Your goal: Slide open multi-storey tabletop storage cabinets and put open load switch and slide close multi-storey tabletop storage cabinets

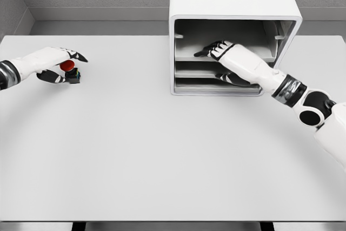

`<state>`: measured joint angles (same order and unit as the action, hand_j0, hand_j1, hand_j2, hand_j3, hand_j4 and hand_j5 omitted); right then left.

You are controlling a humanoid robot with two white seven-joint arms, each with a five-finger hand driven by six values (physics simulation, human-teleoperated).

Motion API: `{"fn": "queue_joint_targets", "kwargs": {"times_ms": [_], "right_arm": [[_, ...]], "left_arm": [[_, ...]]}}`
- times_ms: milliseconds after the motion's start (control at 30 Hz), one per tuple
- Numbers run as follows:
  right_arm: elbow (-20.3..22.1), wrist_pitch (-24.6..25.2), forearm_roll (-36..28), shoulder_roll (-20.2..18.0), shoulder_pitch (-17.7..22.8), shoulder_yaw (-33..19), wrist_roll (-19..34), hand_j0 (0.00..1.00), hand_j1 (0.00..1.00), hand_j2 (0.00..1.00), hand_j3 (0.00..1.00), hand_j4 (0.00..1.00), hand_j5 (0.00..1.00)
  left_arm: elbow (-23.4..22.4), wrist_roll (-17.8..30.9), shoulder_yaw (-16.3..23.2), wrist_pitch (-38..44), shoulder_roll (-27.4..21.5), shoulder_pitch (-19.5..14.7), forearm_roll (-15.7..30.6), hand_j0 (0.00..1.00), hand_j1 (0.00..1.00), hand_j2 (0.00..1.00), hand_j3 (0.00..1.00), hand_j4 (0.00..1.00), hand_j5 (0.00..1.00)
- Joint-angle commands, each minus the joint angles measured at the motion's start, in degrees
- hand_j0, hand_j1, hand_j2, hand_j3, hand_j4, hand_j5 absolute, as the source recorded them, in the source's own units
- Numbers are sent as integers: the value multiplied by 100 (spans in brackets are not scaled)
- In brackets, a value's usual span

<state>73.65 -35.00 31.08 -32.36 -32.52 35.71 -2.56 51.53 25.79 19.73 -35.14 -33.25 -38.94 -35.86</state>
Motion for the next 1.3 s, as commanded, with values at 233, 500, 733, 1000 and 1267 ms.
{"fn": "queue_joint_targets", "kwargs": {"times_ms": [233,500,733,1000,1267], "right_arm": [[334,0,30,-341,62,-46,1,80,80,80,80,80,80],[589,0,4,-552,141,-73,1,80,80,80,80,80,80],[598,0,-31,-631,264,-90,-8,81,81,81,81,81,81],[967,0,-31,-912,396,-117,-16,81,81,81,81,81,81],[1161,0,-119,-1123,519,-125,-34,81,81,81,81,81,81]], "left_arm": [[15,-4,-4,14,-50,0,53,63,63,63,63,63,63],[50,-4,40,14,-42,9,80,48,48,48,48,48,48],[94,-13,5,14,-50,-9,106,40,40,40,40,40,40],[480,-13,-39,14,-94,-18,115,40,40,40,40,40,40],[726,-13,-22,14,-200,18,326,40,40,40,40,40,40]]}}
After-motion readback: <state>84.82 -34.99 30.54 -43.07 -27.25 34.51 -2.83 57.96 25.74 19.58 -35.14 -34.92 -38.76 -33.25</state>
